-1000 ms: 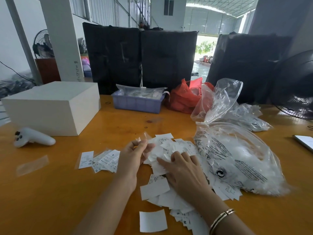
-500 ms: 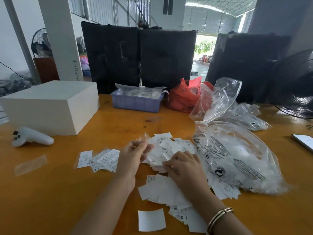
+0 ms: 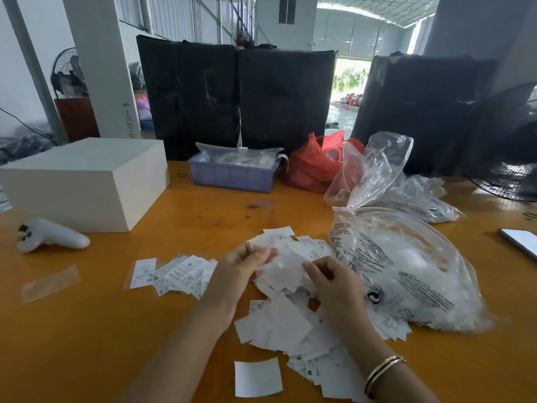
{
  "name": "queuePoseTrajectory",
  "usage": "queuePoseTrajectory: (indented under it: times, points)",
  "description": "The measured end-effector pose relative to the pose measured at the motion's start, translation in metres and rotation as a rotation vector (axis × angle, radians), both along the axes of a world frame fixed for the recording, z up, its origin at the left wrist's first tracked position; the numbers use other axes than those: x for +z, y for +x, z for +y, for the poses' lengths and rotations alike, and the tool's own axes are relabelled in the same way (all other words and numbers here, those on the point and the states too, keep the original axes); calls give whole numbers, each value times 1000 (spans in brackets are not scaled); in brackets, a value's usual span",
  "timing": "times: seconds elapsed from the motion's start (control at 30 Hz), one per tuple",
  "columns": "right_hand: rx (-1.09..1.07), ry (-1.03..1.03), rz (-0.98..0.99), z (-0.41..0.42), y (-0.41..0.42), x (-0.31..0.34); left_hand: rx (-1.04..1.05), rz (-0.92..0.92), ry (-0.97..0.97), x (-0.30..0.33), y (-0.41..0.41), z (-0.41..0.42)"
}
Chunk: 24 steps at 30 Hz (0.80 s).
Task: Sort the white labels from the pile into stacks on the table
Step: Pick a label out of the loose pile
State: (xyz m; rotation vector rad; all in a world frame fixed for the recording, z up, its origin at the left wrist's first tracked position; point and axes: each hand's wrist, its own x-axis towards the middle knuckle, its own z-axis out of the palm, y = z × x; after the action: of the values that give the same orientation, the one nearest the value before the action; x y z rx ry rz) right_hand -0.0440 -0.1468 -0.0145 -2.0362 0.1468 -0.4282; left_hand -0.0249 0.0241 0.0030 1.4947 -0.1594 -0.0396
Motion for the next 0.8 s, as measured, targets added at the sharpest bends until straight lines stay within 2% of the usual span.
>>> queuePoseTrajectory:
  times: [0.13, 0.2, 0.27, 0.33, 0.37, 0.47, 0.57, 0.63, 0.8]
  points:
    - [-35, 69, 21, -2, 2, -2, -166, -116, 196, -1, -3, -3]
    - [-59, 127, -22, -2, 2, -1, -131, -160, 262, -4, -3, -6]
    - [-64, 269, -91, -3, -1, 3, -67, -141, 264, -6, -3, -6]
    - [-9, 387, -168, -4, -5, 8, -91, -63, 142, -4, -1, -4]
    - [24, 377, -215, -4, -7, 9, -146, 10, 18, -2, 0, -3]
    - [136, 178, -342, -2, -13, 12, -309, 236, -316, 1, 1, 0]
    - [264, 57, -333, 3, -17, 9, -326, 330, -431, 0, 1, 2]
    - [306, 34, -308, 5, -17, 7, -302, 304, -387, -2, 2, 2]
    - [310, 136, -305, 6, -17, 6, -156, 84, -81, -3, 2, -3]
